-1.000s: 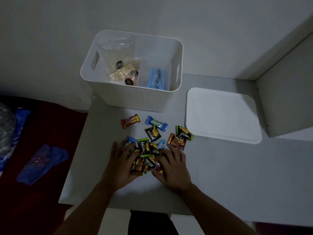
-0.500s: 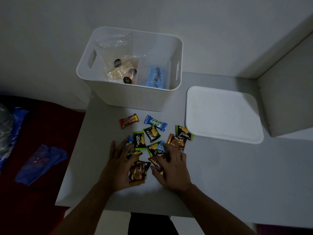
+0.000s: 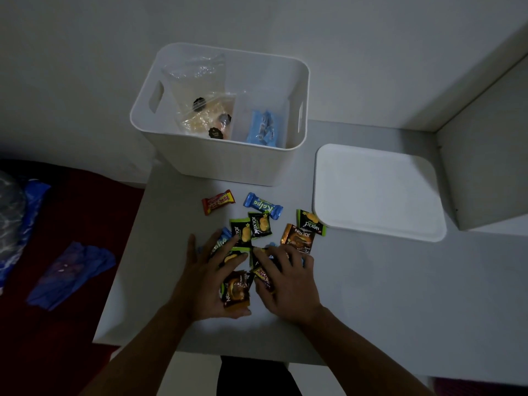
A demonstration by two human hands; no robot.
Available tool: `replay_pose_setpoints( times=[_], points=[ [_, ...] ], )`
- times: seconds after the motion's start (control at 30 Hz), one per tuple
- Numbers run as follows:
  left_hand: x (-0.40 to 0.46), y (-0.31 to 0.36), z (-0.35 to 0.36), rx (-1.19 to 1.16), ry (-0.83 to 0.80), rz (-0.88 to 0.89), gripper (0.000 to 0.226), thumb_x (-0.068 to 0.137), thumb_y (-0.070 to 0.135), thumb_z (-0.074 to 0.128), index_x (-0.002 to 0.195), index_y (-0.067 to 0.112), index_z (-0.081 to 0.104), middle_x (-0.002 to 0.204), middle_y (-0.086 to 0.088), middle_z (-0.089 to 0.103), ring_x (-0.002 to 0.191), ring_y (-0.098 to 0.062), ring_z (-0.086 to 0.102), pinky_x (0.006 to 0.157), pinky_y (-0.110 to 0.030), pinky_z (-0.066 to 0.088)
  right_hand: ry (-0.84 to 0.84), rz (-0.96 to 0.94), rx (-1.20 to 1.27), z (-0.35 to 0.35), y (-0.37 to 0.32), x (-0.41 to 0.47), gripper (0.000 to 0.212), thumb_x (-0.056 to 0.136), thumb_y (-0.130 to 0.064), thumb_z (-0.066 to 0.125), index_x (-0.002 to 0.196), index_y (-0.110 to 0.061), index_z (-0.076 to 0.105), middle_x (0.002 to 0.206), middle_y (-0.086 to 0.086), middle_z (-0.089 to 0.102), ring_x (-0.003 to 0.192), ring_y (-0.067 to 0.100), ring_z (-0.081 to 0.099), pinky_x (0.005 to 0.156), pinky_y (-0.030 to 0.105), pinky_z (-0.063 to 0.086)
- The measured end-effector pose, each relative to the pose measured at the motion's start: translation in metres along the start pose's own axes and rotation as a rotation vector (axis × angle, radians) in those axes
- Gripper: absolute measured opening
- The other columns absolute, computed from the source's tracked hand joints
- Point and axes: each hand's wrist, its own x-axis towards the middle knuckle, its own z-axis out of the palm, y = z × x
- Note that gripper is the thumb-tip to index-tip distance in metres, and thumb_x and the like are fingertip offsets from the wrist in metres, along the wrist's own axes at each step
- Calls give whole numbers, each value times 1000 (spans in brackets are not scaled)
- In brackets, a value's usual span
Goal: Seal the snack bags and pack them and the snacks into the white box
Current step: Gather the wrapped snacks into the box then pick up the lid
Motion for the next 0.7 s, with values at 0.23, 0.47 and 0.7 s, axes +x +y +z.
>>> replay_pose_setpoints(
  times=[0.23, 0.47, 0.7],
  points=[
    [0, -6, 16, -34, 93, -47, 60, 78, 72, 64, 110, 21, 71, 143, -10, 54, 148, -39, 31, 112, -76, 17, 21, 20, 26, 0, -1, 3, 50, 87, -55, 60, 130, -29, 64, 140, 0, 57, 131, 28, 50, 96, 47, 37],
    [0, -8, 24, -66, 165, -57, 57, 76, 61, 72, 113, 18, 67, 127, -7, 59, 137, -38, 44, 113, -74, 20, 73, -4, 70, 6, 3, 5, 37, 87, -51, 63, 114, -26, 67, 132, -8, 63, 125, 25, 56, 91, 46, 39],
    [5, -4, 19, -75, 188, -80, 89, 70, 60, 74, 147, 23, 49, 129, -8, 52, 118, -35, 52, 102, -58, 40, 57, -29, 61, 8, 5, 5, 42, 90, -47, 61, 129, -33, 63, 128, -7, 62, 124, 24, 54, 90, 46, 39]
  ],
)
